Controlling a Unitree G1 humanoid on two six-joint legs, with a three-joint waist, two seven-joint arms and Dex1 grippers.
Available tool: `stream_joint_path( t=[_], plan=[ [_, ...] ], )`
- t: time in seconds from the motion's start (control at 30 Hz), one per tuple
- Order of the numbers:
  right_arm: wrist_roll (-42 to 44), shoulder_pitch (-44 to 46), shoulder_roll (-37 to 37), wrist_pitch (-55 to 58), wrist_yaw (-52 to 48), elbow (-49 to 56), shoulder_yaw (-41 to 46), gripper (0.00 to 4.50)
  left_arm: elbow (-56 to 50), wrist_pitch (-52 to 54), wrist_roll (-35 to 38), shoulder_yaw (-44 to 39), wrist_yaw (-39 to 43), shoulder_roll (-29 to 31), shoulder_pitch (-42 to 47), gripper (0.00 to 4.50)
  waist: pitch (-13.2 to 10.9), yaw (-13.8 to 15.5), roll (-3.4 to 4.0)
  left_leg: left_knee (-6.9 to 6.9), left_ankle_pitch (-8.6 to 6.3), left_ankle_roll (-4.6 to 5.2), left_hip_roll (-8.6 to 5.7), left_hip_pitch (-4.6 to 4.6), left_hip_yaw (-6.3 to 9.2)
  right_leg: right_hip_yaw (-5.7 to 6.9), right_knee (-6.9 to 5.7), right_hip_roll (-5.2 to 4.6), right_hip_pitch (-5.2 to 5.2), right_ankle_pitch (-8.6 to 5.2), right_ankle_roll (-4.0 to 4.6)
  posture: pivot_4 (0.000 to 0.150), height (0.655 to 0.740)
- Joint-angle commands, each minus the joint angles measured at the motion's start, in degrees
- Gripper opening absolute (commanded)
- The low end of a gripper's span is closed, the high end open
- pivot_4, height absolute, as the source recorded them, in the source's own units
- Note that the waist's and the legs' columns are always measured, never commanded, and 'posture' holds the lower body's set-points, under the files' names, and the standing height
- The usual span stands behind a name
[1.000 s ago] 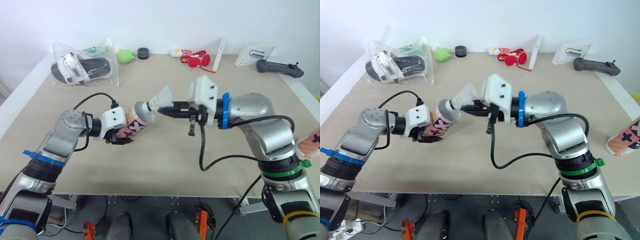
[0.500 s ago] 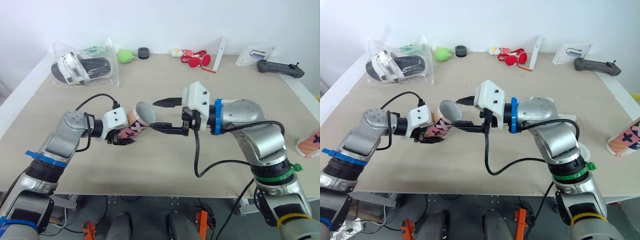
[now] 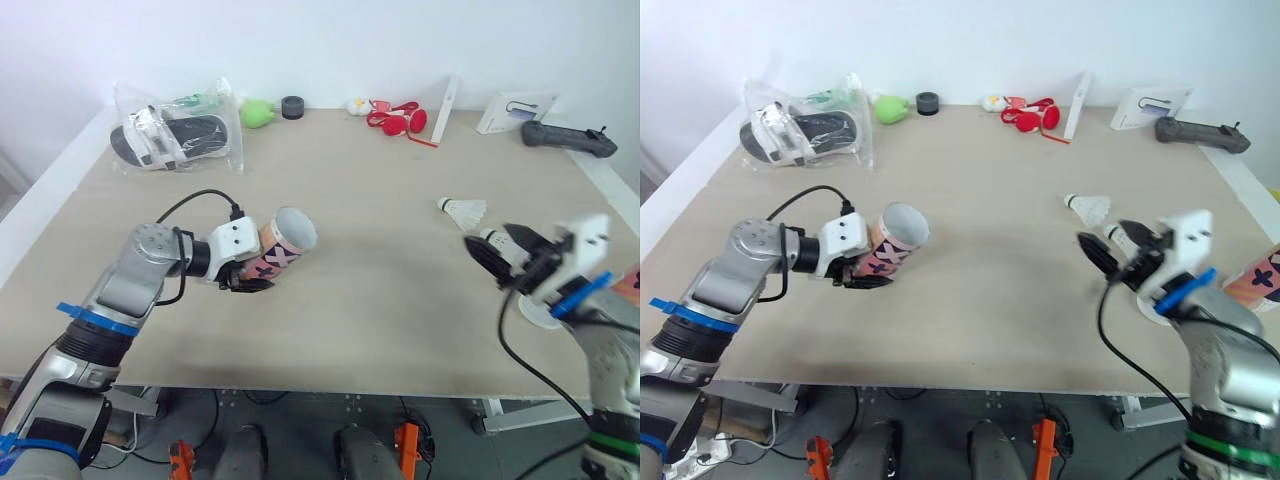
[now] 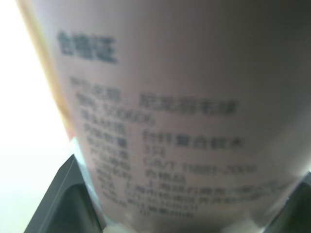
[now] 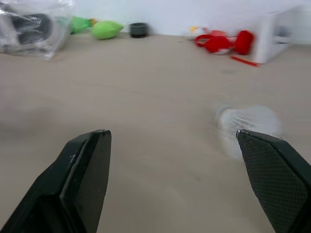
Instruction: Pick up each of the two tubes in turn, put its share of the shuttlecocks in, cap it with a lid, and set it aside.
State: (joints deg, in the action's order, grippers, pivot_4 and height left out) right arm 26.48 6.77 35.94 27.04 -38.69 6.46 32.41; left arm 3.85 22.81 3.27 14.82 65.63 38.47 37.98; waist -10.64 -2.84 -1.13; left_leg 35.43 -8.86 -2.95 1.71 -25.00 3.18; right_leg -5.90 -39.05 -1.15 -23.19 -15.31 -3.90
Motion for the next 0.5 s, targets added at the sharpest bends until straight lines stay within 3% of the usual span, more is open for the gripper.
stream_joint_path(
  t=[0.03,0.27,0.5],
  plan=[
    [-1.55,-0.46,1.72,-3.61,1.02,-3.2,1.81,4.4,-0.24,-0.57,0.06,0.23,0.48,-0.12,0.79,2.93,0.0,-0.31,0.01,0.02,0.02,0.01,0.0,0.04,-0.06,-0.07,0.0,-0.01,0.01,0.05,-0.03,0.15,0.74],
    [-5.5,2.79,3.02,-8.65,0.76,-14.37,-2.98,4.4,0.01,-0.73,-0.05,0.55,0.72,-0.3,1.15,2.93,-0.01,-1.07,0.0,0.01,0.22,0.27,0.0,0.29,-0.32,-0.32,0.0,-0.01,0.11,0.2,0.18,0.15,0.74],
    [-7.44,11.91,3.22,-13.1,-1.68,-27.05,-8.35,4.4,-1.35,0.14,0.1,0.23,0.64,-0.01,0.58,2.93,-0.02,-1.45,-0.03,0.0,0.24,0.28,-0.02,0.29,-0.45,-0.44,0.06,-0.03,0.12,0.38,-0.17,0.15,0.74]
  ],
)
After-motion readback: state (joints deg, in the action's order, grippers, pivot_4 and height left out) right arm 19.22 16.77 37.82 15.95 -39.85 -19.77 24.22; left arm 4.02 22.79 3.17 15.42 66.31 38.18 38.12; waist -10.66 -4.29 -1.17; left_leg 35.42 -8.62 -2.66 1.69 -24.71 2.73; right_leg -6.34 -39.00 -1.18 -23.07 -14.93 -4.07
